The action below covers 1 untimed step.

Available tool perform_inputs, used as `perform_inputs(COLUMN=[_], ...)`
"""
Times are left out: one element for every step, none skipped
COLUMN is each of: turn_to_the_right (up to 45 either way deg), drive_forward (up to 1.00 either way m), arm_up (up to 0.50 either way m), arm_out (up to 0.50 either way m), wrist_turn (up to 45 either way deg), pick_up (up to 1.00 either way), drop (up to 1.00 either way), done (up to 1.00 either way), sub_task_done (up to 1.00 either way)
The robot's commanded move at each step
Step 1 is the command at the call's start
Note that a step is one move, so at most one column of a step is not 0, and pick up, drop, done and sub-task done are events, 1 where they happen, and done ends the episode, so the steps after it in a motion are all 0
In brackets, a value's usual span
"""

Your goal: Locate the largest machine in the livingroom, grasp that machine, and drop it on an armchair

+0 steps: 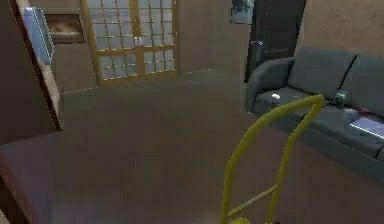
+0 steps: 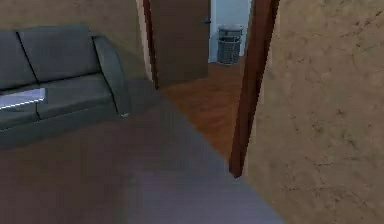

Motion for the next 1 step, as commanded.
perform_inputs(turn_to_the_right=[45.0], drive_forward=[0.00], arm_up=[0.00], arm_out=[0.00], wrist_turn=[0.0], pick_up=[0.00], drop=[0.00], done=[0.00], sub_task_done=[0.00])
